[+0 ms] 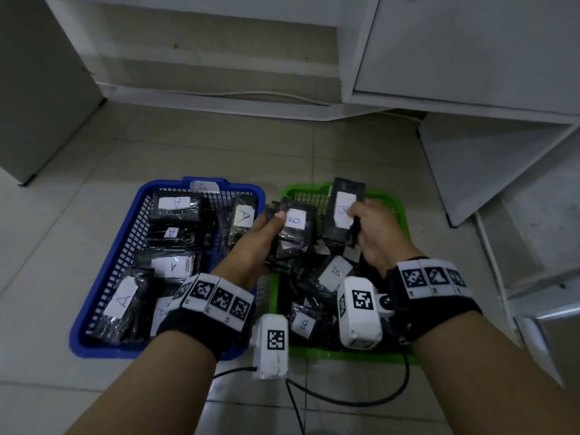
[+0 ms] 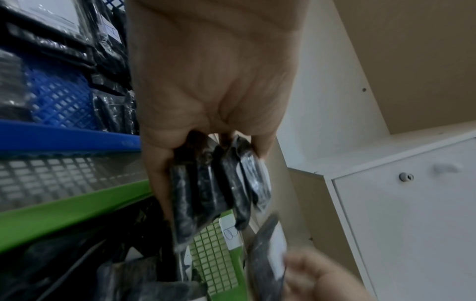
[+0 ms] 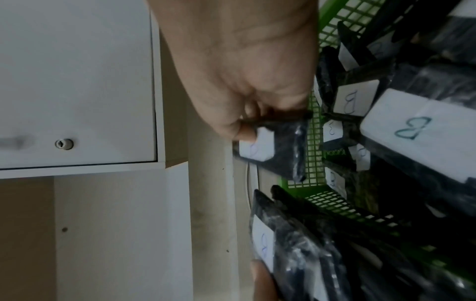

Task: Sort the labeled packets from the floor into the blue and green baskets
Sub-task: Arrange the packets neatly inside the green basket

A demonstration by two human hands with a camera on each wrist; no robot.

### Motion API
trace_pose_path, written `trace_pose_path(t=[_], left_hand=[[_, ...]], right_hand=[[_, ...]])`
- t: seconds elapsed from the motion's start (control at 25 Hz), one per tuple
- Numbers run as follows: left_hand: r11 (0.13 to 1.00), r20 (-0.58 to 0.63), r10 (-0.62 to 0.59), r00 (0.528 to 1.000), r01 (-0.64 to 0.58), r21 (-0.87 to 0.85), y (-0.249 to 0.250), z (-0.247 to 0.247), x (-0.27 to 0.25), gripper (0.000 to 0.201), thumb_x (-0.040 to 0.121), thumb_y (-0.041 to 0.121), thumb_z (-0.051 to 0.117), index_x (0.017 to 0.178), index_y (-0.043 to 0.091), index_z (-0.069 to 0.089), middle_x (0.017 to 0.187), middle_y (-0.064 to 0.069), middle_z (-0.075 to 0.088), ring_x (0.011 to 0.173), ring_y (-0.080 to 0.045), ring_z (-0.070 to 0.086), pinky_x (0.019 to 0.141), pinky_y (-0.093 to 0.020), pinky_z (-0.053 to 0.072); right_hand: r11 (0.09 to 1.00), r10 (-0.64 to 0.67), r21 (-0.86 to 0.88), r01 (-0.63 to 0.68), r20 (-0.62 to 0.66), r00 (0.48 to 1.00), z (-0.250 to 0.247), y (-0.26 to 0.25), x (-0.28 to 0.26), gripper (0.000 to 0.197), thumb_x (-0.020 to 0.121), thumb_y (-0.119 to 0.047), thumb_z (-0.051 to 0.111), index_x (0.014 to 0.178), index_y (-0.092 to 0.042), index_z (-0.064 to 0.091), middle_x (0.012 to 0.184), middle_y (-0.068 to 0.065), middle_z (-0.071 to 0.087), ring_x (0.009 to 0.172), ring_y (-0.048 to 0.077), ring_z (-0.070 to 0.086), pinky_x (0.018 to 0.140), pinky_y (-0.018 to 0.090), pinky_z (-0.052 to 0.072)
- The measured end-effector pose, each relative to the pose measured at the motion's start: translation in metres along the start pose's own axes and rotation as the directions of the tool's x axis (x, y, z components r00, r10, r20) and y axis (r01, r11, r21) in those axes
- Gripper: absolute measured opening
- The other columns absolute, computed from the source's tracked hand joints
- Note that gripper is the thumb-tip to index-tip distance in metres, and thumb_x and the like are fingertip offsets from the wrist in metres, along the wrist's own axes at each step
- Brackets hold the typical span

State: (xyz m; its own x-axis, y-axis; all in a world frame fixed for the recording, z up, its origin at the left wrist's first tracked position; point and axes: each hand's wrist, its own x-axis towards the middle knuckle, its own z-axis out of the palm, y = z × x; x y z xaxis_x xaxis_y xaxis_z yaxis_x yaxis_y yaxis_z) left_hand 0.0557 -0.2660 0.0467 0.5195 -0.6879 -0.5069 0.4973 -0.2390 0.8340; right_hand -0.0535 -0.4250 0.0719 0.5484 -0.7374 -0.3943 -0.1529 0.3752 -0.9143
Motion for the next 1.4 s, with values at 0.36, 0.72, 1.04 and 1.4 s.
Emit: trace_pose_path(t=[0.36,0.72,1.04,1.4], left_hand=[[0.995,0.051,0.034,0.998,-0.029,-0.091,0.009,0.023,0.005,0.061,0.085,0.057,0.056,0.128,0.013,0.055,0.115,-0.012,0.069,0.103,-0.027,0.068,0.086,-0.040,0.053],[0.987,0.039,-0.014,0.999,0.020,-0.161,0.032,0.014,0.027,0.054,0.088,0.059,0.050,0.120,0.017,0.064,0.115,-0.011,0.069,0.106,-0.030,0.066,0.093,-0.050,0.051],[0.967,-0.019,0.005,1.000,-0.009,-0.256,0.031,-0.007,0.043,0.049,0.090,0.049,0.047,0.117,0.012,0.065,0.110,-0.013,0.069,0.088,-0.025,0.070,0.068,-0.037,0.058],[0.982,0.051,0.040,0.998,-0.049,0.180,0.043,0.024,0.065,0.038,0.082,0.037,0.069,0.114,0.020,0.058,0.107,-0.006,0.070,0.086,-0.020,0.070,0.076,-0.035,0.059]], right_hand=[[0.978,0.200,-0.073,-0.195,0.074,0.977,0.032,0.018,-0.012,0.030,0.099,-0.013,0.040,0.086,-0.012,0.067,0.084,0.013,0.071,0.072,0.027,0.067,0.067,0.039,0.058],[0.961,0.199,-0.209,-0.178,0.085,0.976,0.030,0.013,0.026,0.030,0.097,-0.020,0.045,0.075,-0.013,0.063,0.071,0.005,0.065,0.067,0.021,0.060,0.070,0.035,0.050],[0.673,0.296,-0.736,-0.071,0.180,0.938,0.041,0.041,0.073,0.037,0.095,-0.017,0.051,0.126,0.003,0.057,0.129,0.021,0.058,0.120,0.034,0.055,0.102,0.038,0.045],[0.553,0.159,-0.813,-0.180,-0.109,0.981,-0.032,0.039,0.090,0.035,0.078,-0.012,0.067,0.110,0.002,0.067,0.117,0.015,0.065,0.106,0.034,0.061,0.092,0.041,0.053]])
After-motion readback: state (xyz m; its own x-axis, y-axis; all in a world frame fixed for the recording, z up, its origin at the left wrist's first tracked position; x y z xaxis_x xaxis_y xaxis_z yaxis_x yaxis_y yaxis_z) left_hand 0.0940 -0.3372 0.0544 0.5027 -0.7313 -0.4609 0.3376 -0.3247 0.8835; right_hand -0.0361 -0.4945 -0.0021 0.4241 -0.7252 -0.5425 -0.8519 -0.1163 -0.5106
